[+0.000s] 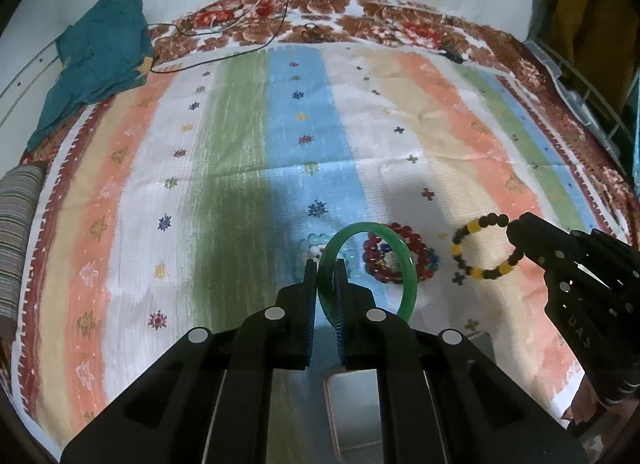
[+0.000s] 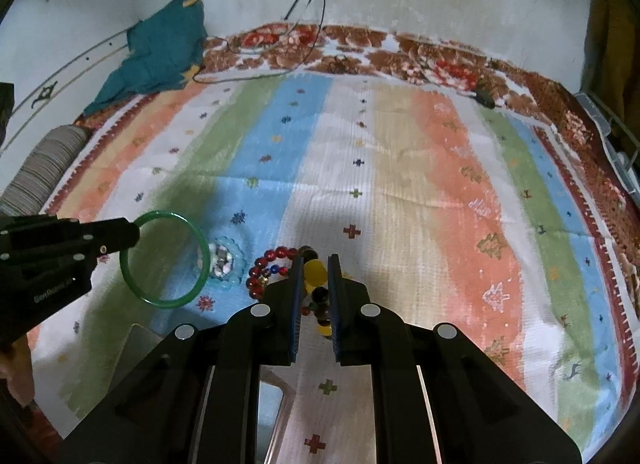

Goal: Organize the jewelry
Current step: 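Lift the green bangle and yellow-black bracelet and carry both over the silver tin, then open the left gripper dropping the bangle while the right drops its bracelet into the tin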

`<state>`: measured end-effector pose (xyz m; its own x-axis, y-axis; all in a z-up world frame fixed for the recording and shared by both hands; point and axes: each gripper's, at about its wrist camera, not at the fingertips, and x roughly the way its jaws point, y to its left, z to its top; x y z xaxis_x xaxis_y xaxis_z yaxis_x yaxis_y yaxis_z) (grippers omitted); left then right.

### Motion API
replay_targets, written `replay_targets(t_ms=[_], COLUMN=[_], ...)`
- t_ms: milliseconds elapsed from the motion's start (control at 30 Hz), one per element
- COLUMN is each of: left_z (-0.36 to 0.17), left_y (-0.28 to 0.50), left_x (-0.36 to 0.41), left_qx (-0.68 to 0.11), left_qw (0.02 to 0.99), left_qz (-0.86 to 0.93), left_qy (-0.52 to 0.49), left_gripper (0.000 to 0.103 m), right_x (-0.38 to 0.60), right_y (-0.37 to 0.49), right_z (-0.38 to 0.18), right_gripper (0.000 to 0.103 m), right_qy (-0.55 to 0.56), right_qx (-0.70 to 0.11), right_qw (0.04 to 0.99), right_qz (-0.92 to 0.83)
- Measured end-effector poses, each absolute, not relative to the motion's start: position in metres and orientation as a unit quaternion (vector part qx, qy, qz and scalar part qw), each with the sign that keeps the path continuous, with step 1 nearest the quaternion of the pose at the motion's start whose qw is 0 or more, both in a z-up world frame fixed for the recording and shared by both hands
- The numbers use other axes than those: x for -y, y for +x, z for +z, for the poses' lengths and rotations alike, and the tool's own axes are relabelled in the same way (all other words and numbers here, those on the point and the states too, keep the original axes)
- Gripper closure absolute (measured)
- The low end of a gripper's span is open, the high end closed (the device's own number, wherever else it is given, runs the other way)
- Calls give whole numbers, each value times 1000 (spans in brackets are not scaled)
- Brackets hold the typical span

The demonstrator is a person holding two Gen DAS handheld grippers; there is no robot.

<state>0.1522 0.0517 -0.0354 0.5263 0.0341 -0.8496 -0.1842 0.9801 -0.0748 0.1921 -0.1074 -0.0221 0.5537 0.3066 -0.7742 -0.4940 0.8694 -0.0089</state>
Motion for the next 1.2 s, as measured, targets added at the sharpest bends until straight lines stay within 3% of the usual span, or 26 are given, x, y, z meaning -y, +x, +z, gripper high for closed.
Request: replay_targets(t_ms=[1200], left_z=[-21], left_y=[73], left_x=[-14], left_qx=[-471], left_qw=[879], left_qz=[33], left_qy=[-73], left_gripper=[94], right_x=[124], right_y=[82], right_z=[13], right_gripper=[90], right_qy=[-106], right_qx=[-371], right_qw=[877], right_qz=[288])
